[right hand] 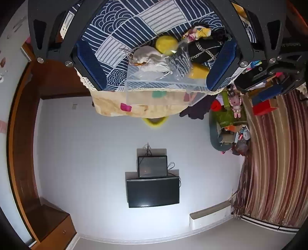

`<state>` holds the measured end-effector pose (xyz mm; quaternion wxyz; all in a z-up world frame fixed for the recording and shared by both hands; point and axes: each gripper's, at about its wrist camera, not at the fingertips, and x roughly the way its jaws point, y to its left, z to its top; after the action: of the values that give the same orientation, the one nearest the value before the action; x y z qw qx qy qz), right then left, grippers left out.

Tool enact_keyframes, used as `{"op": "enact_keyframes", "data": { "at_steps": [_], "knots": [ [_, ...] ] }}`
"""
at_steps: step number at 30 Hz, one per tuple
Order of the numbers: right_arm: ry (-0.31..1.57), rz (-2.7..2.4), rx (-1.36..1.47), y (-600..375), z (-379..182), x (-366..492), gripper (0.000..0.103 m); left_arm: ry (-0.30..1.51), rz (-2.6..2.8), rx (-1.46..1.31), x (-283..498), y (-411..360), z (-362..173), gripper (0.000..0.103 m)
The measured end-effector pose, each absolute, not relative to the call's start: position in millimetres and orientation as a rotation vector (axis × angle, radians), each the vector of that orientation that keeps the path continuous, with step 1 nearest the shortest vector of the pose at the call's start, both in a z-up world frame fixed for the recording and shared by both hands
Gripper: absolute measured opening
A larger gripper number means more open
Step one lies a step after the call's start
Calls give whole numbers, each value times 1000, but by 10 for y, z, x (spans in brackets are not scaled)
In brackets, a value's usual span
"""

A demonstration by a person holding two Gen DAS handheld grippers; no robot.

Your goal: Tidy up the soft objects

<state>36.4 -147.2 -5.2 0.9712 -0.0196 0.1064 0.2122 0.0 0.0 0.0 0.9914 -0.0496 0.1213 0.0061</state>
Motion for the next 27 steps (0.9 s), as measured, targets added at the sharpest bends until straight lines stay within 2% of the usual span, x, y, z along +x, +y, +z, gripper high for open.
{"op": "enact_keyframes", "data": {
  "at_steps": [27],
  "knots": [
    [197,449,-31,-1473,-82,358,103,200,16,-106,-76,2,16,103]
  ]
}}
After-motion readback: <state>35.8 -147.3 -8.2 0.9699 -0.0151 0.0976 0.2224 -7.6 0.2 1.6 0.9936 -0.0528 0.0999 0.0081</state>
